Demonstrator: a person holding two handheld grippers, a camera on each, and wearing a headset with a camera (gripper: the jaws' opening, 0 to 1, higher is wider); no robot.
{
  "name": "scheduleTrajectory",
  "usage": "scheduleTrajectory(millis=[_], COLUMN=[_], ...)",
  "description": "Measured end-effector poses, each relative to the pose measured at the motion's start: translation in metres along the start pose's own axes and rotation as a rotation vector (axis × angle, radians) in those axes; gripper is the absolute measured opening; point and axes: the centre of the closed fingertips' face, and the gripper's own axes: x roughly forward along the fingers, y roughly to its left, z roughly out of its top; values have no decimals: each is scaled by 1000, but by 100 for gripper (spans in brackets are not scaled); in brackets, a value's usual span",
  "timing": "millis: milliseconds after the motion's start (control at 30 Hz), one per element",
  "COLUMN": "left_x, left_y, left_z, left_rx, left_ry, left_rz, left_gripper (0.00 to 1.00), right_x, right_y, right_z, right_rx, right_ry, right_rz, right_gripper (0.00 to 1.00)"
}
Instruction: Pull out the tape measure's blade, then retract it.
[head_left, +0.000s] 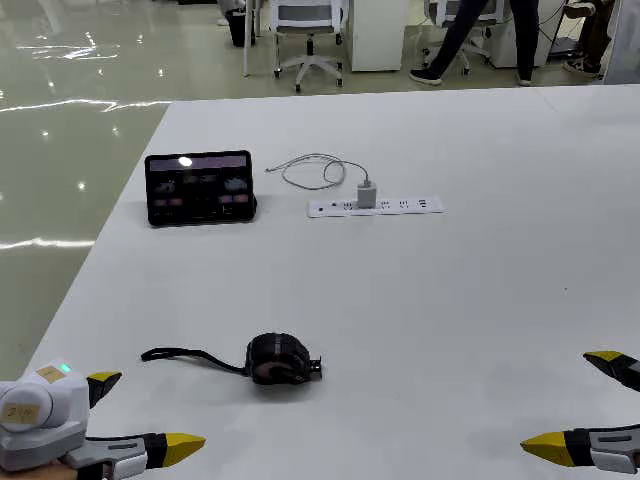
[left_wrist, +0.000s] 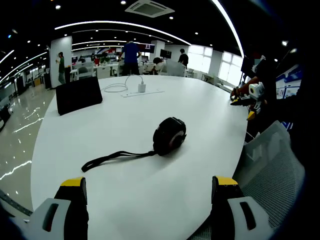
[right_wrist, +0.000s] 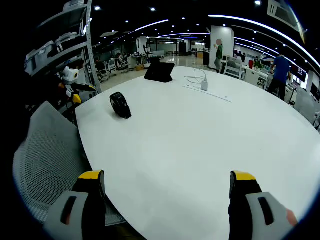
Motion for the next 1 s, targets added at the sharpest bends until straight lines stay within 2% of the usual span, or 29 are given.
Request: scheduleTrajectory(millis=[400, 700, 933, 1000], left_x=[1, 1, 1, 2], left_y=[3, -1, -1, 0], left_z=[-3, 0, 8, 8], left_rx=[0, 10, 25, 22], left_ry=[3, 1, -34, -30], left_rz=[-3, 1, -17, -18], left_gripper=[100, 100, 100, 100], right_x=[0, 0, 1, 1], right_y=[1, 2, -1, -3], right_z=[-2, -1, 2, 2], right_rx=[3, -2, -3, -2], right_ry=[5, -8, -14, -13], right_rz=[1, -1, -3, -8], right_gripper=[100, 100, 100, 100])
